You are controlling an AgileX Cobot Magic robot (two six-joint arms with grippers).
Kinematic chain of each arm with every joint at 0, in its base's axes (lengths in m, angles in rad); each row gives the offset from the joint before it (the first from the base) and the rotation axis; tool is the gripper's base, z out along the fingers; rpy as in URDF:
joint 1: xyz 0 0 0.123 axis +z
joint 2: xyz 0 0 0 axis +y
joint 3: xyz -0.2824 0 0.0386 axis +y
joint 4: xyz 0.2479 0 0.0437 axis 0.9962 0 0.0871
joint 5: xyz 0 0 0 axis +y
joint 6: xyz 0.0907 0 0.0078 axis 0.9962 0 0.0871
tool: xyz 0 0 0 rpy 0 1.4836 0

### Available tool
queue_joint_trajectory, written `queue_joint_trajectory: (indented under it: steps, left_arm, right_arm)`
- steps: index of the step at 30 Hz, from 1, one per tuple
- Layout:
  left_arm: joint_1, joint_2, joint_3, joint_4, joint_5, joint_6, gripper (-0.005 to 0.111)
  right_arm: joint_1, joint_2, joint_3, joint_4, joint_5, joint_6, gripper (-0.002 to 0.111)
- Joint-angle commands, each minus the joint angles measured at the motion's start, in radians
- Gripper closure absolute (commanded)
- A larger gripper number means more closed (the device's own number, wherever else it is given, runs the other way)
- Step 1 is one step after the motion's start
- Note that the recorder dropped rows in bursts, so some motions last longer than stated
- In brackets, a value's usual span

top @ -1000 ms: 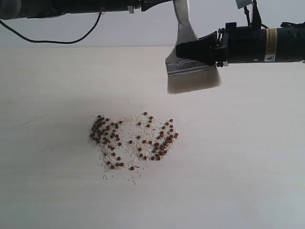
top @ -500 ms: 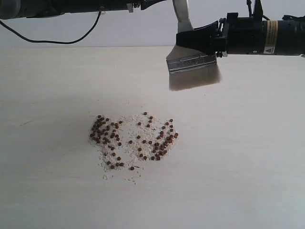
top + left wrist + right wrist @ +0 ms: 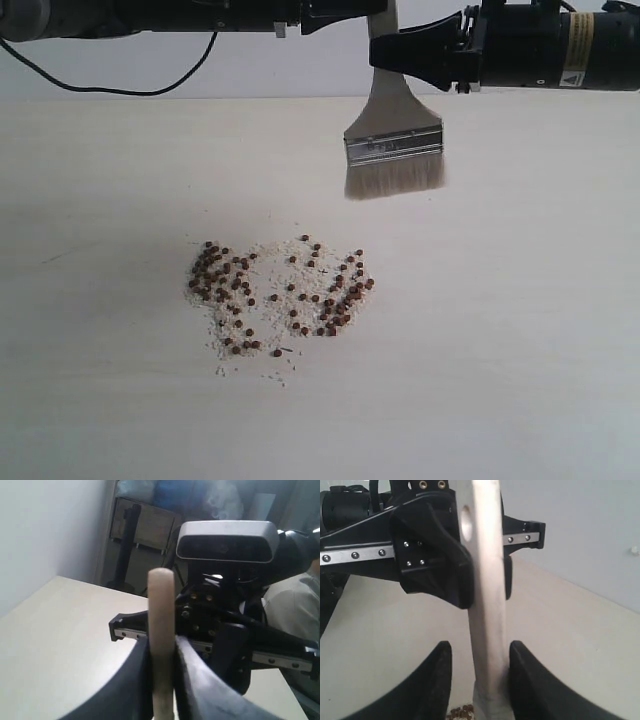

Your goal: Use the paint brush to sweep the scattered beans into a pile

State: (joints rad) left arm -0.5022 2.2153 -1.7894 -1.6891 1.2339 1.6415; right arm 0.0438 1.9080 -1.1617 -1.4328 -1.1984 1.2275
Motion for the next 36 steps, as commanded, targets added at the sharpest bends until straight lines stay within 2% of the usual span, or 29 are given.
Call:
queue_joint_trajectory:
  steps: [1, 9, 23, 26, 34, 36]
  left_arm:
    - [-0.002, -0.005, -0.002, -0.016, -0.013, -0.008, 0.107]
    - [-0.01, -0.005, -0.002, 0.048, -0.013, -0.073, 0.107]
    - [-0.042, -0.005, -0.002, 0.04, -0.013, -0.083, 0.107]
    - [-0.044, -0.005, -0.002, 0.046, -0.013, -0.081, 0.107]
    - [-0.044, -0.005, -0.002, 0.081, -0.013, -0.083, 0.107]
    - [-0.044, -0.005, -0.002, 0.084, -0.013, -0.083, 0.107]
  right_arm:
    - [0.003, -0.009, -0.004, -0.018, -0.023, -0.006, 0.072]
    - [0.003, -0.009, -0.004, -0.018, -0.023, 0.017, 0.072]
    - [0.003, -0.009, -0.004, -0.062, -0.023, 0.06, 0.073]
    - [0.003, -0.009, -0.004, -0.062, -0.023, 0.06, 0.08]
    - [0.003, -0.009, -0.004, -0.058, -0.023, 0.068, 0.108]
    - [0.003, -0.009, -0.004, -0.057, -0.023, 0.082, 0.108]
